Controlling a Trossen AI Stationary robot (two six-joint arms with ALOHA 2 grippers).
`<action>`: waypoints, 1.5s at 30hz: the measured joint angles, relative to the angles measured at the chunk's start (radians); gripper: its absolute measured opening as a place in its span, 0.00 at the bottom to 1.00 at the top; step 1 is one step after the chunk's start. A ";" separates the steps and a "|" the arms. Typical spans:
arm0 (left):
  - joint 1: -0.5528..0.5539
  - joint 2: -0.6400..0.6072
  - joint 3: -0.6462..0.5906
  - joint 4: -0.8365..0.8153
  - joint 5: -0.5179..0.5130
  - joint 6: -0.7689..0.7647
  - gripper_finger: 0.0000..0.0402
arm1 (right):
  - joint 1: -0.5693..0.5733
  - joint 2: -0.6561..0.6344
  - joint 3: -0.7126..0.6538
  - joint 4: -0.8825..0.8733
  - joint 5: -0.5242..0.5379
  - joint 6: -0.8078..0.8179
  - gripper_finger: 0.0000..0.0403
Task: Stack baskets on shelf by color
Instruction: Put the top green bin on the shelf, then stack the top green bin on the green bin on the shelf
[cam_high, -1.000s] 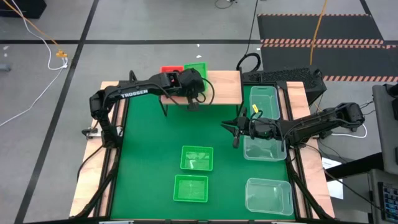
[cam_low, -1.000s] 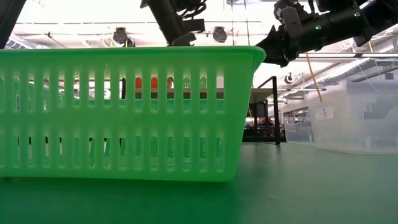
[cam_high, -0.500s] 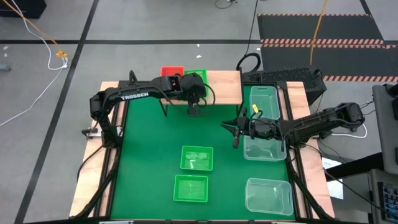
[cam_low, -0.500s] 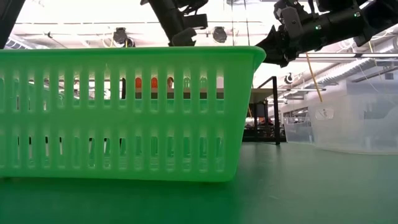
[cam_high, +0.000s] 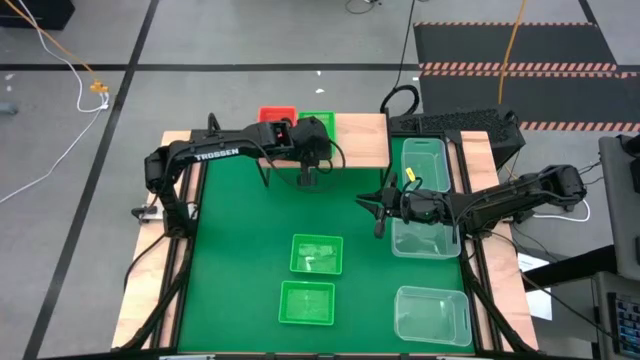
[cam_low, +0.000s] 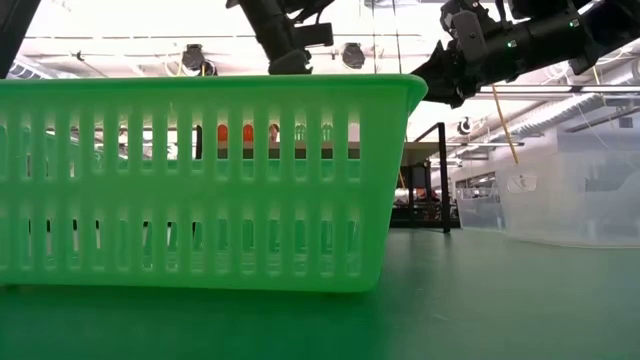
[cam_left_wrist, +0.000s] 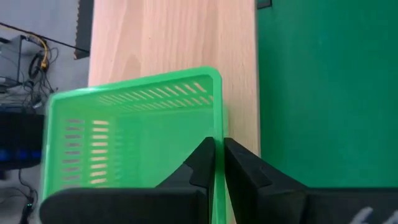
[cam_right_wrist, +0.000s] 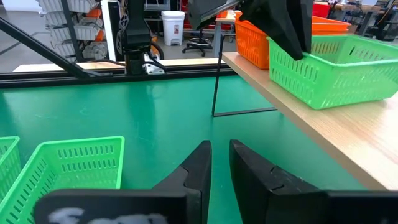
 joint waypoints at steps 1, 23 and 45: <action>0.000 0.000 0.000 0.004 0.000 -0.007 0.09 | 0.000 0.000 0.000 0.000 0.000 -0.001 0.12; -0.075 -0.099 -0.001 -0.002 -0.106 0.010 0.49 | 0.000 0.000 0.000 -0.001 0.002 -0.003 0.12; -0.562 -0.183 -0.526 -0.030 0.032 0.263 0.31 | 0.031 0.000 0.000 0.062 0.001 -0.015 0.12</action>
